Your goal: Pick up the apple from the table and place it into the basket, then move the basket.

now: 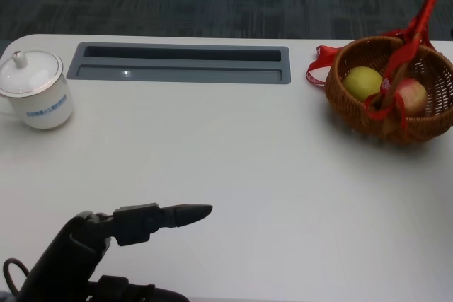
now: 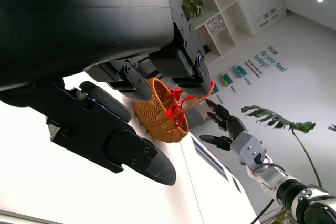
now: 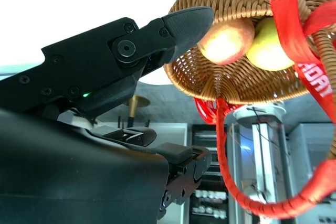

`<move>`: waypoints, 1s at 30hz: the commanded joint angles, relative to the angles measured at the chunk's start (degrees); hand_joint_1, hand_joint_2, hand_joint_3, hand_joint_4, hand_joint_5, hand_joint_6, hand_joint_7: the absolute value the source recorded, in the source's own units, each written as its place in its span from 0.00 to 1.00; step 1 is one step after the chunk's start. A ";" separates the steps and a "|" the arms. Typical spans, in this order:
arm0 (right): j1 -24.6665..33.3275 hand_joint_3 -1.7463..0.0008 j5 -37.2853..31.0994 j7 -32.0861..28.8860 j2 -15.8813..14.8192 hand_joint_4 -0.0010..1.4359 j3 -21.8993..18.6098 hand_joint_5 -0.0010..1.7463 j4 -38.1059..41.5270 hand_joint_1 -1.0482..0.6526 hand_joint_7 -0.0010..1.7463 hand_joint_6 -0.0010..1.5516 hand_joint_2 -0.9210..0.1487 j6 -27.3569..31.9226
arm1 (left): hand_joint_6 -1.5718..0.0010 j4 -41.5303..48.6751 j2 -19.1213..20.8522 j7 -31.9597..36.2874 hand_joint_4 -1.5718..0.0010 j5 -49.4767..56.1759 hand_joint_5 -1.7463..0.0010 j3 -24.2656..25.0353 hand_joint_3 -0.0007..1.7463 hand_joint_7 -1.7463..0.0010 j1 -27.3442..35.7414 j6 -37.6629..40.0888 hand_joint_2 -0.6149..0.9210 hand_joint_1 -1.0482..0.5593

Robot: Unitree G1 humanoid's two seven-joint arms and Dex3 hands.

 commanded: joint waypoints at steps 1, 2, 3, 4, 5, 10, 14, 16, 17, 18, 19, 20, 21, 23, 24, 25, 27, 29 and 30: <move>1.45 1.00 1.29 -0.61 -3.05 0.21 -1.11 0.00 -2.01 0.07 0.00 0.15 0.11 -3.50 | 0.53 0.34 0.83 -0.13 0.50 -0.49 1.00 0.00 0.00 1.00 -0.01 -0.59 0.87 0.33; 1.91 1.00 1.38 -0.95 -3.61 0.21 -1.27 0.00 -2.50 0.07 0.00 0.15 0.11 -4.60 | 0.53 0.40 0.79 -0.08 0.50 -0.44 1.00 -0.01 0.00 1.00 -0.05 -0.66 0.87 0.33; 2.40 1.00 1.44 -1.38 -4.11 0.21 -1.39 0.00 -2.95 0.07 0.00 0.15 0.11 -5.63 | 0.53 0.47 0.74 -0.04 0.50 -0.40 1.00 -0.01 0.00 1.00 -0.10 -0.76 0.87 0.33; 2.99 1.00 1.51 -1.90 -4.61 0.21 -1.54 0.00 -3.41 0.07 0.00 0.16 0.11 -6.70 | 0.53 0.52 0.68 0.02 0.50 -0.35 1.00 -0.01 0.00 1.00 -0.14 -0.81 0.87 0.33; 3.68 1.00 1.56 -2.50 -5.12 0.22 -1.68 0.01 -3.94 0.07 0.01 0.16 0.11 -7.79 | 0.53 0.50 0.64 0.09 0.50 -0.29 1.00 0.01 0.00 1.00 -0.16 -0.82 0.87 0.32; 8.60 1.00 3.33 -3.31 -7.50 0.23 -3.73 0.01 -7.30 0.09 0.00 0.16 0.11 -13.96 | 0.53 0.45 0.75 0.34 0.50 0.00 1.00 0.43 0.00 1.00 -0.19 -1.00 0.87 0.32; 13.70 1.00 5.37 -3.97 -9.01 0.24 -6.25 0.01 -11.26 0.09 0.00 0.17 0.12 -18.77 | 0.53 0.97 1.30 0.01 0.50 -0.43 1.00 0.89 0.00 1.00 -0.39 -1.68 0.87 0.33; 17.09 1.00 6.36 -4.78 -9.57 0.25 -7.98 0.01 -14.19 0.09 0.01 0.18 0.12 -21.10 | 0.53 1.21 1.54 -0.07 0.50 -0.65 1.00 1.04 0.00 1.00 -0.59 -1.89 0.87 0.33; 18.86 1.00 6.94 -5.23 -9.65 0.25 -8.94 0.01 -15.72 0.09 0.01 0.18 0.12 -22.57 | 0.53 1.26 1.62 -0.04 0.50 -0.69 1.00 1.10 0.00 1.00 -0.69 -1.92 0.86 0.33; 20.58 1.00 7.71 -5.49 -9.54 0.26 -9.93 0.01 -17.14 0.10 0.01 0.19 0.13 -24.22 | 0.53 1.27 1.67 0.02 0.50 -0.68 1.00 1.16 0.00 1.00 -0.79 -1.92 0.86 0.33; 22.25 1.00 8.59 -5.73 -9.20 0.26 -10.92 0.01 -18.45 0.10 0.01 0.21 0.13 -25.99 | 0.53 1.30 1.73 0.05 0.50 -0.69 1.00 1.22 0.00 1.00 -0.91 -1.92 0.86 0.34; 23.78 1.00 9.75 -5.70 -8.64 0.28 -11.84 0.01 -19.51 0.11 0.02 0.22 0.14 -27.86 | 0.53 1.36 1.81 0.04 0.50 -0.71 1.00 1.27 0.00 1.00 -1.05 -1.91 0.86 0.34; 25.27 1.00 11.03 -5.47 -7.98 0.29 -12.71 0.01 -20.53 0.12 0.02 0.24 0.14 -29.65 | 0.53 1.46 1.93 -0.03 0.50 -0.80 1.00 1.31 0.00 1.00 -1.22 -1.92 0.86 0.34; 28.01 1.00 13.31 -4.72 -6.71 0.32 -14.18 0.02 -22.68 0.14 0.02 0.27 0.15 -32.51 | 0.53 1.71 2.21 -0.23 0.50 -1.09 1.00 1.36 0.00 1.00 -1.57 -1.95 0.86 0.33; 29.27 1.00 14.19 -4.28 -6.14 0.33 -14.81 0.02 -23.90 0.15 0.02 0.27 0.14 -33.56 | 0.53 1.80 2.34 -0.31 0.50 -1.25 1.00 1.37 0.00 1.00 -1.69 -1.95 0.86 0.33; 30.44 1.00 15.04 -3.82 -5.53 0.33 -15.34 0.01 -25.14 0.16 0.01 0.28 0.14 -34.54 | 0.53 1.82 2.48 -0.35 0.50 -1.36 1.00 1.39 0.00 1.00 -1.77 -1.89 0.87 0.33; 32.49 1.00 16.81 -2.83 -4.19 0.35 -16.17 0.01 -27.53 0.18 0.01 0.29 0.14 -36.41 | 0.53 1.68 2.74 -0.35 0.50 -1.46 1.00 1.42 0.00 1.00 -1.82 -1.65 0.87 0.33; 34.24 1.00 18.79 -1.39 -2.92 0.36 -16.45 0.01 -29.70 0.19 0.01 0.29 0.14 -37.92 | 0.53 1.48 2.87 -0.21 0.50 -1.35 1.00 1.45 0.00 1.00 -1.79 -1.45 0.87 0.33; 35.04 1.00 19.91 -0.46 -2.35 0.36 -16.33 0.01 -30.79 0.20 0.01 0.29 0.14 -38.50 | 0.53 1.44 2.90 -0.15 0.50 -1.30 1.00 1.45 0.00 1.00 -1.79 -1.45 0.87 0.33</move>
